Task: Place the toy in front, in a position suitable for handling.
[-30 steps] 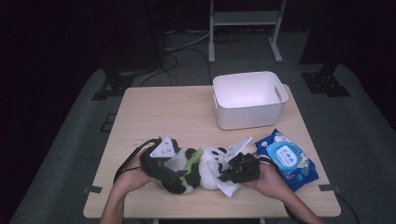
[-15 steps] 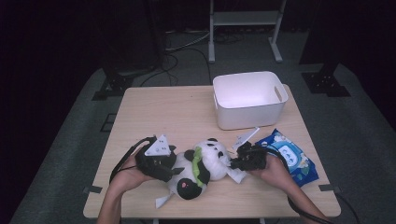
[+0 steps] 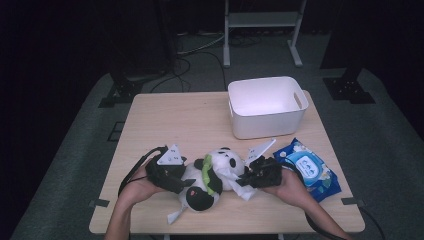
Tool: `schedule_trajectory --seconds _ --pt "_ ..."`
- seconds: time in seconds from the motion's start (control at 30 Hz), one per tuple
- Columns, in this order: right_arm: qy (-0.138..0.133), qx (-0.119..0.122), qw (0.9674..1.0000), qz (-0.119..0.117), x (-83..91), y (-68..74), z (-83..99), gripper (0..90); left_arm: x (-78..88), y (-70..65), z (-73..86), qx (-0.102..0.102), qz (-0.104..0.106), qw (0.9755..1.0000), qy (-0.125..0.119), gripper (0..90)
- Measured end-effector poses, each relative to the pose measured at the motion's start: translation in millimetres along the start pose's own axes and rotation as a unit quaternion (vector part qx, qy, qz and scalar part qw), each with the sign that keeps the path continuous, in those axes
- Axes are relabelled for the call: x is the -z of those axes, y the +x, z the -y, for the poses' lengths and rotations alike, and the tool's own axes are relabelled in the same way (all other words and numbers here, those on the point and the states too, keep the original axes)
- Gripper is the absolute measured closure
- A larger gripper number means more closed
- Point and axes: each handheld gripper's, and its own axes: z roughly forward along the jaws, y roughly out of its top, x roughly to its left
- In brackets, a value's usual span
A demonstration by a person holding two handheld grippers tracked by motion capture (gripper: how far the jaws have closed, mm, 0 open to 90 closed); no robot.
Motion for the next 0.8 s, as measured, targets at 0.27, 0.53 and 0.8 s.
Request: schedule_trajectory --seconds 0.27,0.53,0.8 --pt "0.022 0.033 0.9989 -0.024 -22.8 18.1 -12.3 83.4 5.6 5.6 4.2 0.014 -0.013 0.9998 -0.009 23.2" --pt "0.022 0.010 0.9997 -0.003 -26.6 1.6 -9.5 83.5 3.0 5.6 6.2 0.015 -0.006 0.9998 0.011 23.1" --pt "0.013 -0.012 0.9994 0.030 -22.5 -16.1 -12.6 83.5 -5.6 -3.2 3.3 0.003 0.040 0.9987 0.030 23.2"
